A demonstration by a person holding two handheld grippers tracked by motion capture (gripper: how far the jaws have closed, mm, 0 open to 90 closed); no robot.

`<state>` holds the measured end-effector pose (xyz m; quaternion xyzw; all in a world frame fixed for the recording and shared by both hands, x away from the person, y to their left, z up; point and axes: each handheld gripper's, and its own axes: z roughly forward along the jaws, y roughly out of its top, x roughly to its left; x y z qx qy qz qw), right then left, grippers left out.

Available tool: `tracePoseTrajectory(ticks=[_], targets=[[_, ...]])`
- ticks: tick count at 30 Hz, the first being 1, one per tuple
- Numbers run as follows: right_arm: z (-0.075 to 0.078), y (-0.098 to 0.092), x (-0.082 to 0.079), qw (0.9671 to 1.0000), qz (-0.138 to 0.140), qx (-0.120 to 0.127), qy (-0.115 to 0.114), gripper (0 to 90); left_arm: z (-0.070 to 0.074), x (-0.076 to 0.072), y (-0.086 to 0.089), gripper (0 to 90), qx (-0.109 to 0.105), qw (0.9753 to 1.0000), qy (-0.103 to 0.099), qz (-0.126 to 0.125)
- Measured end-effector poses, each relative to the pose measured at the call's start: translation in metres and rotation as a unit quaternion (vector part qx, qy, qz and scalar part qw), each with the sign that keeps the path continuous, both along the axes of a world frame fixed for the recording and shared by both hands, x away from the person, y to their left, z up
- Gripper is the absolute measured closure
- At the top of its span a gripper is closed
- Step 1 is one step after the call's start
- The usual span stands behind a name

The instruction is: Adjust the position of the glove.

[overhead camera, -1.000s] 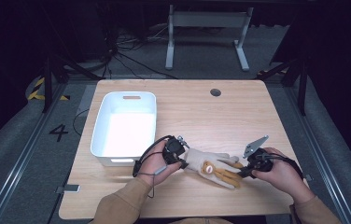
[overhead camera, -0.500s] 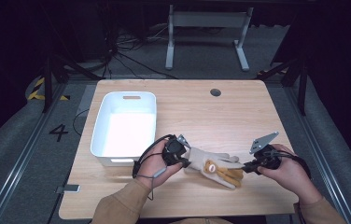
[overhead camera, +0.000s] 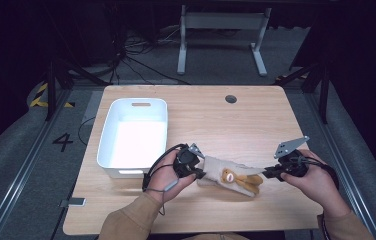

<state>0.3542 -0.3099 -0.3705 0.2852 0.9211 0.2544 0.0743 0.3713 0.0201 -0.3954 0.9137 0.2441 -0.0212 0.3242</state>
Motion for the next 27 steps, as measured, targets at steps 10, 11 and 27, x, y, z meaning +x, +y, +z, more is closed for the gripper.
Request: tracePoseTrajectory(ticks=[10,11,27], targets=[[0.004,0.001,0.011,0.9996,-0.016,0.011,-0.023,85.2,-0.007,-0.002,0.000,87.9,0.009,0.9999,0.008,0.000],[0.004,0.001,0.011,0.9996,-0.016,0.011,-0.023,85.2,-0.007,-0.002,0.000,87.9,0.009,0.9999,0.008,0.000],[-0.029,0.000,0.033,0.9995,-0.029,0.008,-0.011,84.3,-0.028,0.004,-0.005,87.5,0.062,0.9979,0.018,-0.006]])
